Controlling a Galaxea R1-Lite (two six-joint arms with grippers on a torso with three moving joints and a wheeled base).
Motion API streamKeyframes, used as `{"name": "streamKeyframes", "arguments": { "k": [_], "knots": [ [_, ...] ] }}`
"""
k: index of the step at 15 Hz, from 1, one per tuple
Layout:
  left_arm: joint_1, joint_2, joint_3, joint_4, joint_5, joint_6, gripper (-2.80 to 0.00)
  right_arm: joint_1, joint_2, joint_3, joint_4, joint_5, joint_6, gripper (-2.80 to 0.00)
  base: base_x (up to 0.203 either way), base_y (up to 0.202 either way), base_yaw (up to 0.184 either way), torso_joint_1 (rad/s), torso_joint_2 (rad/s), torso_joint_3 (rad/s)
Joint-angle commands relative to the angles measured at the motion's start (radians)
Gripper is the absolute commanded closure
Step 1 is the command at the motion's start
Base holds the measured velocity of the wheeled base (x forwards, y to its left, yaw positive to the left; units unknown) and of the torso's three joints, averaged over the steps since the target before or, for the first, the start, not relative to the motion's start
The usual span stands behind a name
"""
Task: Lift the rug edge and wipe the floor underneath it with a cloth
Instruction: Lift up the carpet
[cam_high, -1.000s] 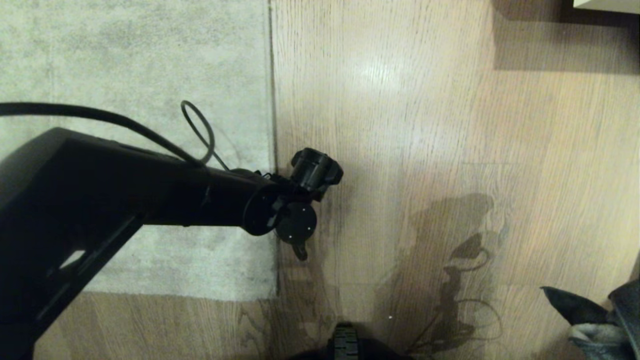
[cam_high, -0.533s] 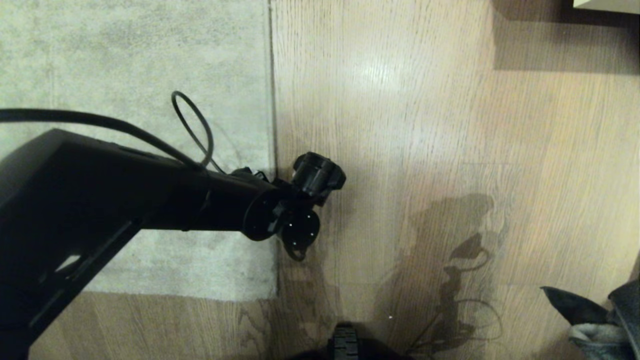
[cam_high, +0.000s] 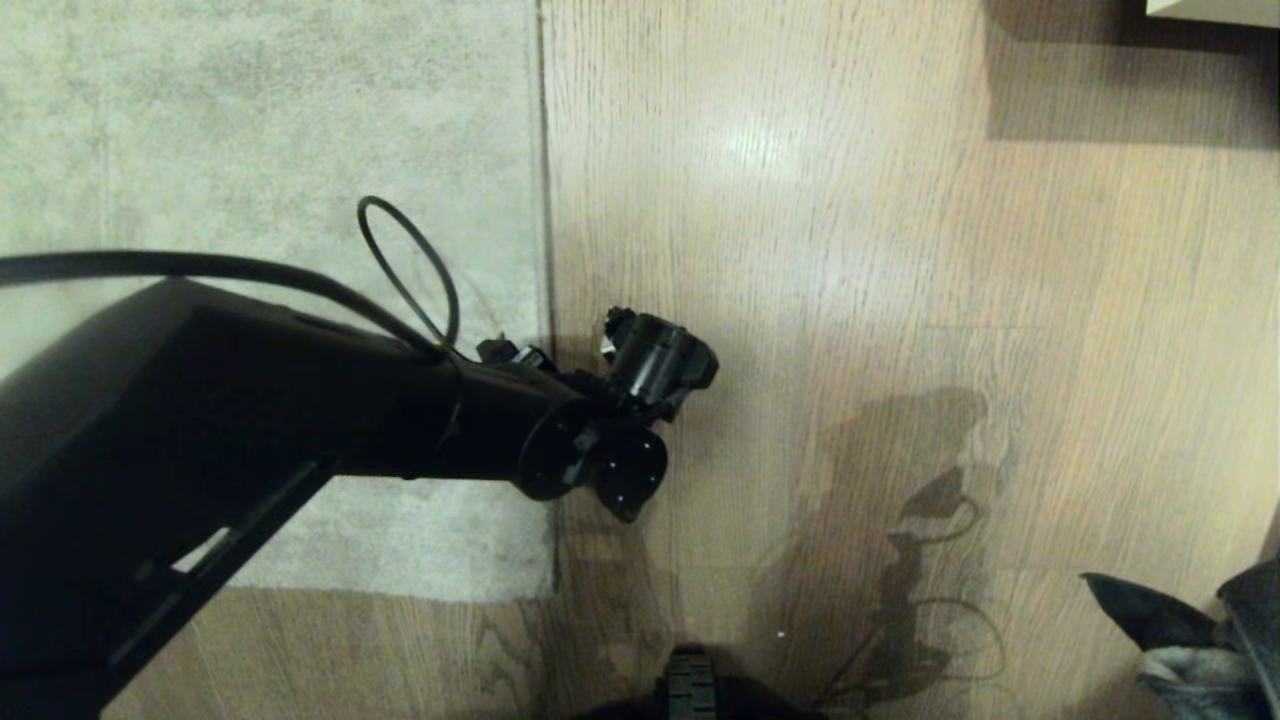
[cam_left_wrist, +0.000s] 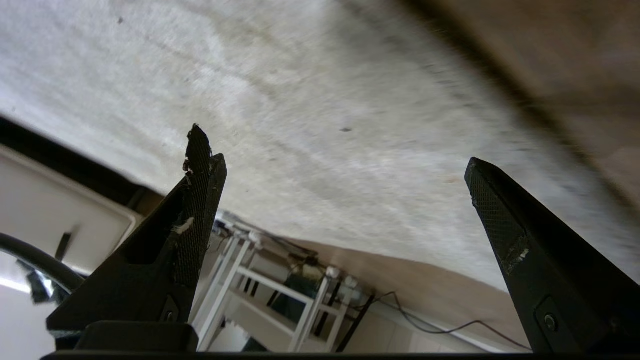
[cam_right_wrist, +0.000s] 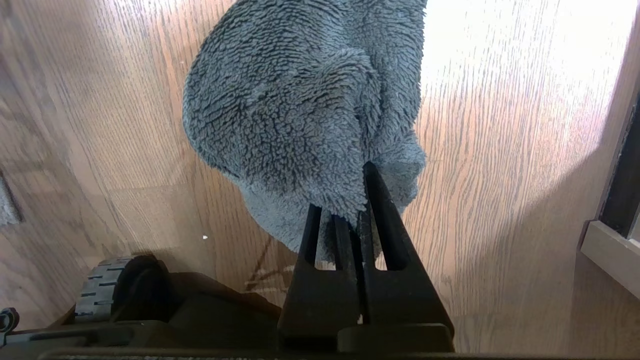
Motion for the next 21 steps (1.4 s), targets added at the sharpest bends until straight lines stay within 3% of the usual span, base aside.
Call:
{"name": "streamKeyframes", "arguments": {
  "k": [1, 6, 7, 18, 21],
  "knots": [
    [-0.025, 0.019, 0.008, 0.003, -0.002, -0.04, -2.8, 0.0, 0.0, 0.0, -0.001, 0.0, 0.0, 0.0, 0.0, 0.0, 0.0, 0.0, 0.0, 0.0],
    [-0.058, 0.06, 0.034, 0.043, -0.005, -0.25, -2.8, 0.0, 0.0, 0.0, -0.001, 0.0, 0.0, 0.0, 0.0, 0.0, 0.0, 0.0, 0.0, 0.0],
    [-0.058, 0.065, 0.047, 0.054, -0.005, -0.263, -2.8, 0.0, 0.0, 0.0, -0.001, 0.0, 0.0, 0.0, 0.0, 0.0, 0.0, 0.0, 0.0, 0.0],
    [0.003, 0.14, 0.09, 0.044, 0.027, -0.26, -2.8, 0.0, 0.0, 0.0, -0.001, 0.0, 0.0, 0.0, 0.0, 0.0, 0.0, 0.0, 0.0, 0.0],
    [0.01, 0.159, 0.089, -0.031, 0.027, -0.259, -2.8, 0.0, 0.0, 0.0, -0.001, 0.0, 0.0, 0.0, 0.0, 0.0, 0.0, 0.0, 0.0, 0.0]
  ]
}}
